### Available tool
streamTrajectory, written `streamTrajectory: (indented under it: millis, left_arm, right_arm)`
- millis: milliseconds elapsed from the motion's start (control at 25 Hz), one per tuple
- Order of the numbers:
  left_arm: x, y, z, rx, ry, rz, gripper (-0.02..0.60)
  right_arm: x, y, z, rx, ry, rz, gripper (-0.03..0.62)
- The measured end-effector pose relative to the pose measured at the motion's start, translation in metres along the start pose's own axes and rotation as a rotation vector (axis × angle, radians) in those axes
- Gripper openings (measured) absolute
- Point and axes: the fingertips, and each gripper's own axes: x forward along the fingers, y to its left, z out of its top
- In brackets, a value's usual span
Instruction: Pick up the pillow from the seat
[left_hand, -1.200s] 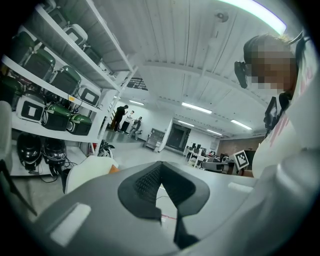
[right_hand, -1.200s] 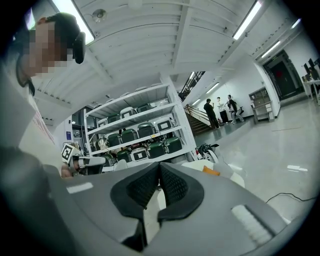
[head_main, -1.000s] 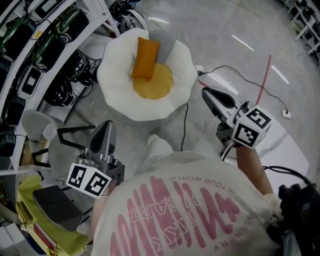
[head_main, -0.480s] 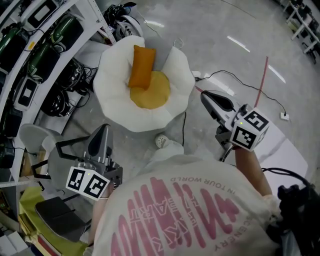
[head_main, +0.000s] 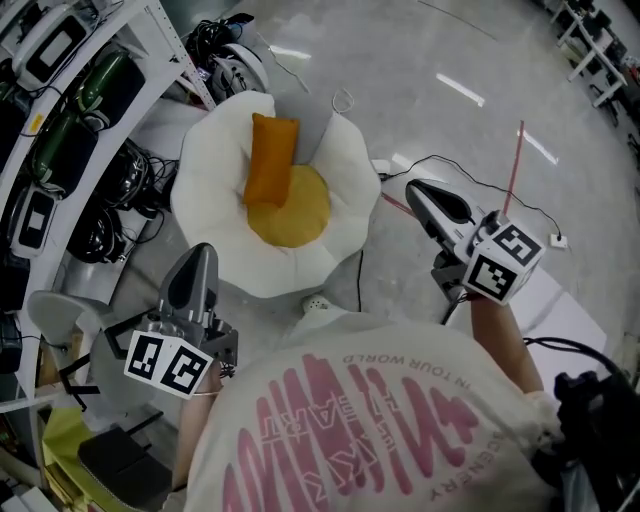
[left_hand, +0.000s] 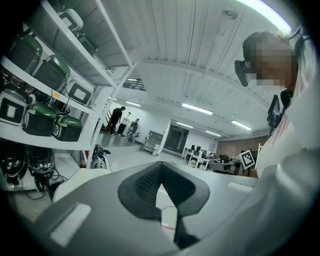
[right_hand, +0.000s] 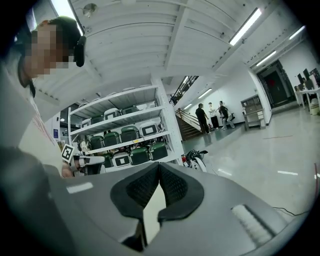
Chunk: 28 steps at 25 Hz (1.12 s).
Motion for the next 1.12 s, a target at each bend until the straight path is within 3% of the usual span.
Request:
streamTrajectory:
  millis: [240,520,640,760,1000,1120]
  left_arm:
    - [0.031,0.045,0.017,-0.017,-0.038,0.037,0.012]
    - [0.041,0.088,0.032,0.004,-0.045,0.08,0.012]
    - [0.029,0.101,0.02,0.006,-0.016,0.097,0.012]
    - [0.021,0.103,0.013,0.001,-0.027,0.067,0.012]
    - [0.01,0.11,-0.006,0.0,-0.057,0.097,0.012]
    - [0.01,0.115,-0.025,-0.053,-0.079,0.117,0.012]
  right_arm:
    - [0.061,-0.021,0.014,-0.022,0.033,0.041,0.008]
    - [0.138,-0.012,0.038,-0.082,0.053,0.138,0.008]
    - [0.161,-0.009,0.026,-0.046,0.12,0.17,0.008]
    - [0.183,0.004,0.018,-0.032,0.185,0.226,0.009]
    - [0.218,0.029,-0.013,-0.191,0.378,0.388,0.009]
    - [0.23,0.028,-0.042,-0.212,0.463,0.446,0.009]
